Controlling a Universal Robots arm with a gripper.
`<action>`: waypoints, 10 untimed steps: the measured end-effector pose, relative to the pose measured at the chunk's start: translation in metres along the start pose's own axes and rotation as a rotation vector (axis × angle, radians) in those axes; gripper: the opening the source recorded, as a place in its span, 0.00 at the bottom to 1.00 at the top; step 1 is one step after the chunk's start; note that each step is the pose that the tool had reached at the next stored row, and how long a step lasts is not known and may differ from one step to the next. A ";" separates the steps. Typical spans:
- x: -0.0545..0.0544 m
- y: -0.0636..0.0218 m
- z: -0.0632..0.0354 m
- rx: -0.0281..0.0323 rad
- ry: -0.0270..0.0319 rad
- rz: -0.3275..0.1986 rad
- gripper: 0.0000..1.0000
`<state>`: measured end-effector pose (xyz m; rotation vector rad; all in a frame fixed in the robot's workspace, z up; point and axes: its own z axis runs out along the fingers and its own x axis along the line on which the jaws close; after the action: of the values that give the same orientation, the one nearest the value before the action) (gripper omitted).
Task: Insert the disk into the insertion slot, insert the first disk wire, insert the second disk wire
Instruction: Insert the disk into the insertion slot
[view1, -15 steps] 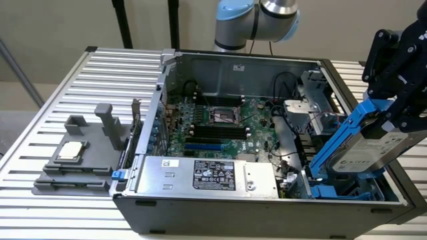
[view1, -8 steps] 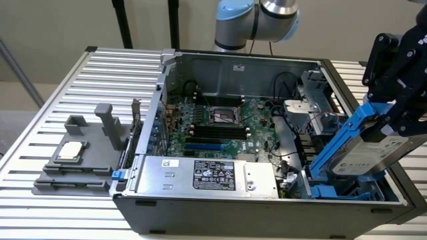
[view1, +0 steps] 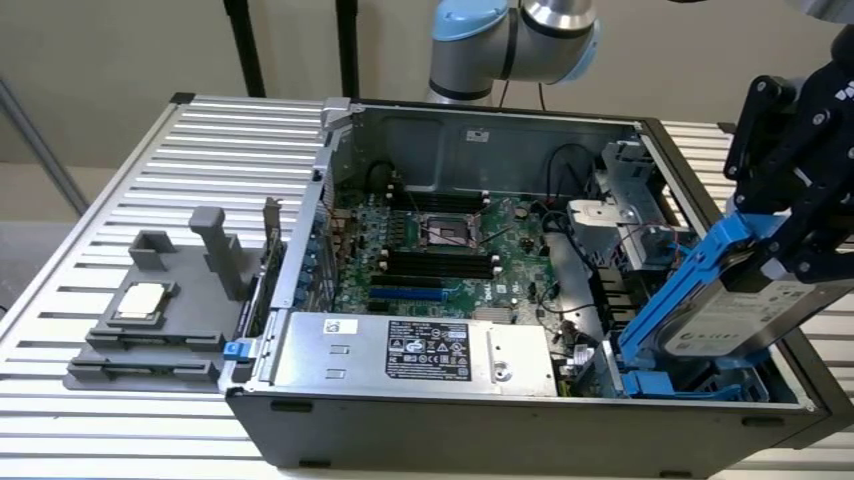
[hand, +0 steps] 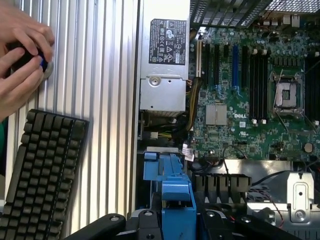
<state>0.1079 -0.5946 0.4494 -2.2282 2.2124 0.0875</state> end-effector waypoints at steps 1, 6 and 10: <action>0.000 0.0000 0.0006 0.0000 -0.0003 0.000 0.33; 0.000 -0.0001 0.0026 0.0000 -0.0008 0.000 0.33; 0.000 -0.0001 0.0034 0.0000 -0.0016 -0.001 0.33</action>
<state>0.1079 -0.5949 0.4459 -2.2285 2.2104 0.0892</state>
